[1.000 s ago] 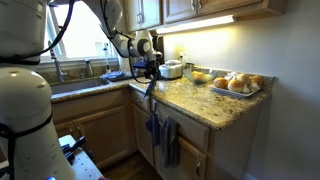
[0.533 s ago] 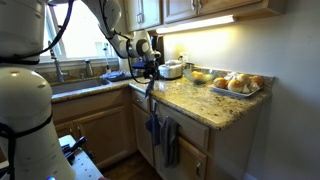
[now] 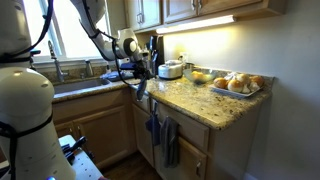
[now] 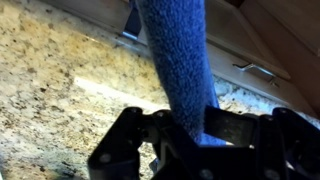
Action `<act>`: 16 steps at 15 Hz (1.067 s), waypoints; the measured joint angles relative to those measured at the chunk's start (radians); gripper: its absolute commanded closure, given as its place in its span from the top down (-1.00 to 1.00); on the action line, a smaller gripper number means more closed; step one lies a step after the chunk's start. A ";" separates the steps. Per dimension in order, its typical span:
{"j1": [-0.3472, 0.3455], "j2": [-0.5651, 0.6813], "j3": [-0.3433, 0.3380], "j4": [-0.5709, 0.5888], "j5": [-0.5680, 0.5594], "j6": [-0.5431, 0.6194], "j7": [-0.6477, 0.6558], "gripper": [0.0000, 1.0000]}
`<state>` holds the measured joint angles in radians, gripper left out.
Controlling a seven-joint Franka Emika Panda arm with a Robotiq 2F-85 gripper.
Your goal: Take the mitten off the counter top and hang it on the drawer
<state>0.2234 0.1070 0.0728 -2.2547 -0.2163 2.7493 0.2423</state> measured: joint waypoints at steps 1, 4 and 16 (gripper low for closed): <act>0.003 -0.021 0.001 -0.032 -0.036 0.008 0.027 -0.94; 0.005 -0.047 0.003 -0.120 -0.106 0.048 0.103 -0.93; 0.002 0.090 -0.035 -0.260 -0.236 0.223 0.327 -0.93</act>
<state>0.2252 0.1968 0.0380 -2.5147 -0.4524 2.9727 0.5688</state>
